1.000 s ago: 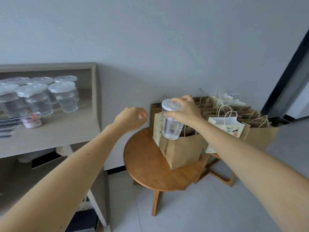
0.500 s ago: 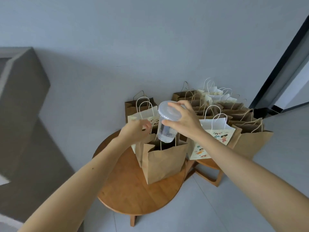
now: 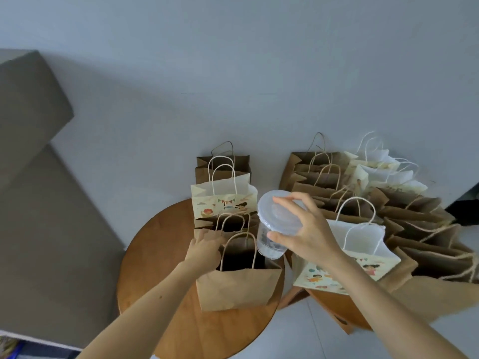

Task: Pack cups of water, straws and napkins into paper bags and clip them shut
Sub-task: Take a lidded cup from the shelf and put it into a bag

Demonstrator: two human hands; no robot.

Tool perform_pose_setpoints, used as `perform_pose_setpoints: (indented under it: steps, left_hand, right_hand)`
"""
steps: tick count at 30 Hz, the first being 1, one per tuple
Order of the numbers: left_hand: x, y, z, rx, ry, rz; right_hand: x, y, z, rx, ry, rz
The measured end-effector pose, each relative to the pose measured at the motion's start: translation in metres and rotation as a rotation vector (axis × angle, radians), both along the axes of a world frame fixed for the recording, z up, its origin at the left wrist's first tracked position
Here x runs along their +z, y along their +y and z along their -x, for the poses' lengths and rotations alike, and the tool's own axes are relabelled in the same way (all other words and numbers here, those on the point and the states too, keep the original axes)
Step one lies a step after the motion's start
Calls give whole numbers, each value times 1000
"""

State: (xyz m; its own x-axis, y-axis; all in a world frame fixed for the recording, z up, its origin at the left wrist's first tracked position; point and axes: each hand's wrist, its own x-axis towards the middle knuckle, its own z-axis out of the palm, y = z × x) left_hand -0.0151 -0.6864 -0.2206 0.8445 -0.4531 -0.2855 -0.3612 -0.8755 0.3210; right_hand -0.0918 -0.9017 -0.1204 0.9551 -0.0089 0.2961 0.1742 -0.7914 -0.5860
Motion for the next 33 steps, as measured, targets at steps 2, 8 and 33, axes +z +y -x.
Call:
perform_pose_setpoints:
  steps: [2, 8, 33]
  left_hand:
    - [-10, -2, -2, 32, 23, -54]
    - [-20, -9, 0, 61, 38, -138]
    - [-34, 6, 7, 3, 111, -38]
  right_hand:
    - [-6, -14, -11, 31, 1, -8]
    - [-27, -28, -33, 119, -13, -68]
    - [-173, 41, -76, 642, 537, 672]
